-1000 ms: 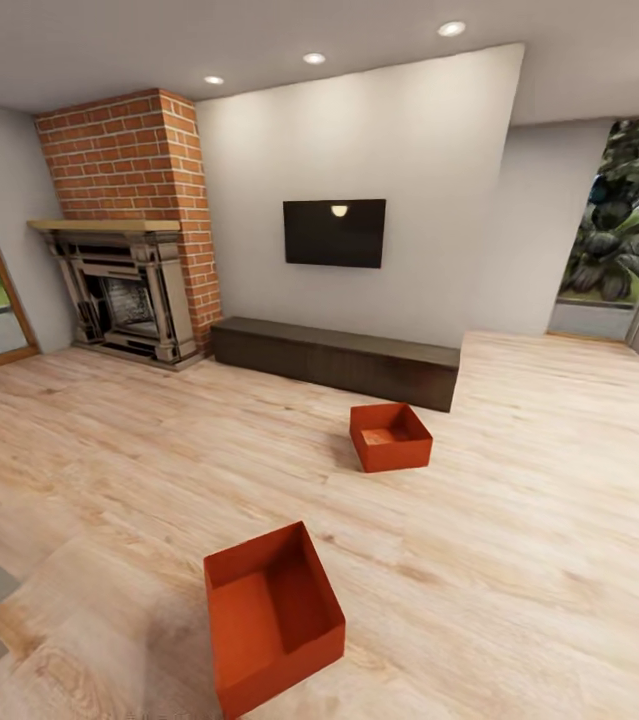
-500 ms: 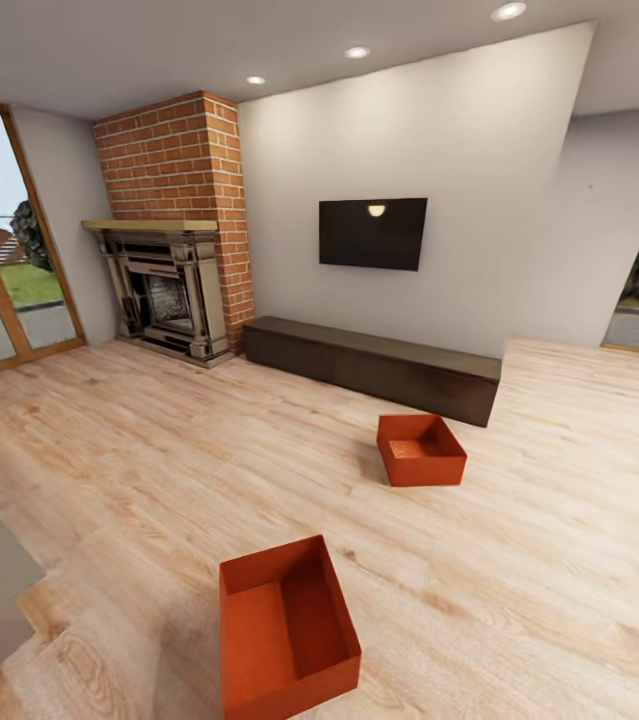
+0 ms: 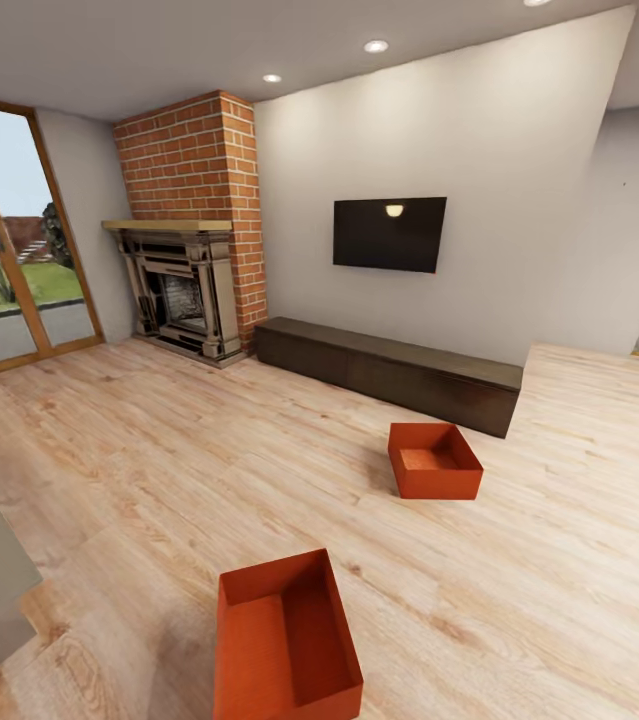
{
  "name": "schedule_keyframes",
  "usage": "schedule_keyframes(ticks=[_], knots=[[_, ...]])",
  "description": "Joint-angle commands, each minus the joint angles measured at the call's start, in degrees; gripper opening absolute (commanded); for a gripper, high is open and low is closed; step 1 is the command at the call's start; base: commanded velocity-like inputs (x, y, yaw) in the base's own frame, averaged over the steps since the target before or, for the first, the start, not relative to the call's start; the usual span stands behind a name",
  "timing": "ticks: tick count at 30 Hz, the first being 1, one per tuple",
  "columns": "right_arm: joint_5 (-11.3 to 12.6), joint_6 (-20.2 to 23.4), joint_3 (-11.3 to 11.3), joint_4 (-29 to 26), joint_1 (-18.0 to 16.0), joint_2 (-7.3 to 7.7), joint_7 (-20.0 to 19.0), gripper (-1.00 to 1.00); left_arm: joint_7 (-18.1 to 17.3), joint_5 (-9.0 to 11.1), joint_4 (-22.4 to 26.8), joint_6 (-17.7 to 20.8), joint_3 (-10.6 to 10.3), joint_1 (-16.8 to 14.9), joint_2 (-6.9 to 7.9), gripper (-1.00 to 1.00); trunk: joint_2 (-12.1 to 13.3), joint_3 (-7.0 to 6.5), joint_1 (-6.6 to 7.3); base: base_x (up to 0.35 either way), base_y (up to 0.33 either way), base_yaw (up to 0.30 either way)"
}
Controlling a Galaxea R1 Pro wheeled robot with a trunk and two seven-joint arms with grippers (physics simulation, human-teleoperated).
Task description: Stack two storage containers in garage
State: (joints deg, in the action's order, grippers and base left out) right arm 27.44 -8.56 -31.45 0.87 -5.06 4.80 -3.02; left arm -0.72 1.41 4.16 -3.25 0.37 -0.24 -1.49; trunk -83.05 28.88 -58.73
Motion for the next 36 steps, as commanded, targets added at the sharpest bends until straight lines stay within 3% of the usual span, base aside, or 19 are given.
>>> schedule_keyframes(ticks=[1, 7, 19, 36], knots=[[0.6, -0.3, -0.4, 0.1, 0.0, -0.01, -0.3, 1.0, -0.1, 0.2, 0.0, -0.2, 0.0, 0.0, 0.0, 1.0, 0.0, 0.05, 0.0, 0.007, -0.004, 0.002], [0.6, -0.2, -0.5, 0.1, 0.0, -0.04, -0.3, 1.0, -0.1, 0.1, 0.0, -0.2, -0.1, 0.0, 0.0, 1.0, 0.0, 0.09, 0.0, 0.002, -0.001, 0.056], [0.6, -0.2, -0.5, 0.1, 0.0, 0.0, -0.3, 1.0, -0.1, 0.1, 0.0, -0.2, -0.1, 0.0, 0.0, 1.0, 0.0, 0.39, 0.0, 0.011, 0.0, 0.238], [0.6, -0.2, -0.5, 0.1, 0.0, -0.04, -0.3, 1.0, -0.1, 0.1, 0.0, -0.2, 0.0, 0.0, 0.0, 1.0, 0.0, 0.42, 0.0, 0.247, 0.0, 0.015]])
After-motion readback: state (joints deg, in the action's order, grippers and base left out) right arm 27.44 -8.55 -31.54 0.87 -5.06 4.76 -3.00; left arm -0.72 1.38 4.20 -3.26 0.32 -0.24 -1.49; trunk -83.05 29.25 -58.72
